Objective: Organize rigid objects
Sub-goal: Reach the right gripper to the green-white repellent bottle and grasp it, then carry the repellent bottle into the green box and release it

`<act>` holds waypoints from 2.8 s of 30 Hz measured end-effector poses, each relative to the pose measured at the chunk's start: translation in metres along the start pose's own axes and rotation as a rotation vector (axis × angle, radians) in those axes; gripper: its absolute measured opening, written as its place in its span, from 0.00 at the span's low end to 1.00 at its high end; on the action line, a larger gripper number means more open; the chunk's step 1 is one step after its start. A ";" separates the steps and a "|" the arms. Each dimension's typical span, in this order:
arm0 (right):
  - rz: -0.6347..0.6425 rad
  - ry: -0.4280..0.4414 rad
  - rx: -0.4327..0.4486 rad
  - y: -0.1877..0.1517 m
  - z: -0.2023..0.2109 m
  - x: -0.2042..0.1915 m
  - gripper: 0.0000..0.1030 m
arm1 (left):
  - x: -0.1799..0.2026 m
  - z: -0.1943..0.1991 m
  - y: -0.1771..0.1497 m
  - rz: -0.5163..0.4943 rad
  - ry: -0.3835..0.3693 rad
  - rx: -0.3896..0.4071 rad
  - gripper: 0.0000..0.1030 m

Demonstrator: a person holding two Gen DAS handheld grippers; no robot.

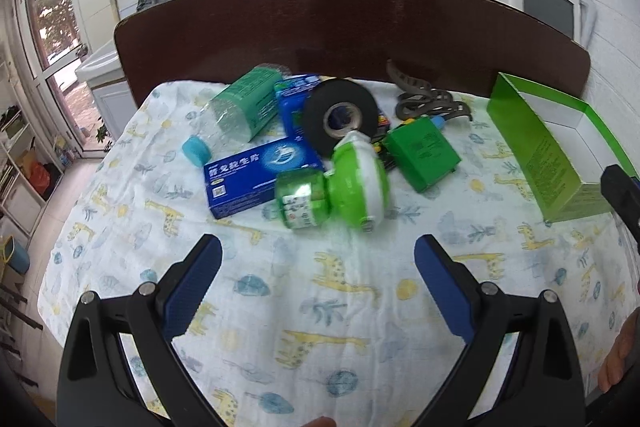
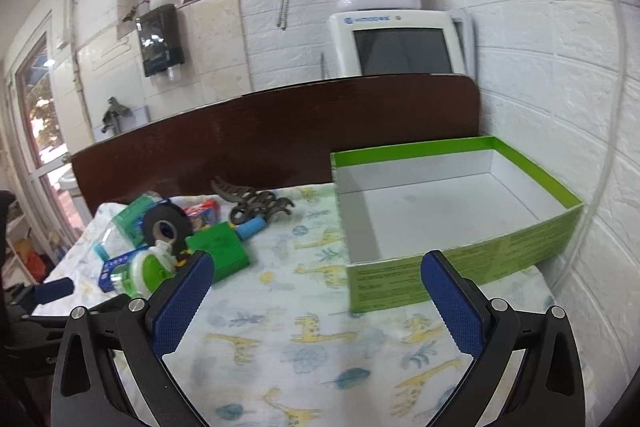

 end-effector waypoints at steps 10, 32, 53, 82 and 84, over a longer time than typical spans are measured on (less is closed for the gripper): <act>0.116 0.322 -0.144 -0.011 -0.044 -0.073 0.76 | -0.045 -0.011 0.000 0.084 -0.114 -0.014 0.90; -0.037 0.461 -0.472 -0.007 -0.144 -0.125 0.61 | -0.033 -0.071 0.019 0.053 -0.363 -0.124 0.33; 0.014 0.457 -0.388 0.014 -0.122 -0.116 0.51 | 0.005 -0.024 0.039 -0.083 -0.313 0.000 0.30; -0.335 0.105 -0.099 0.061 -0.040 0.156 0.51 | 0.299 -0.006 0.076 -0.538 -0.548 0.007 0.30; -0.366 0.090 -0.102 0.058 -0.044 0.172 0.51 | 0.314 -0.011 0.076 -0.553 -0.550 -0.004 0.30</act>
Point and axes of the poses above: each gripper's, at about its wrist camera, not at the fingertips, and z roughly against the way its jaws point, x to its right, y to its top, the point moved 1 cm from there along -z, roughly the way its jaws point, and after that the axes turned 1 degree about y, right-handed, at the moved point
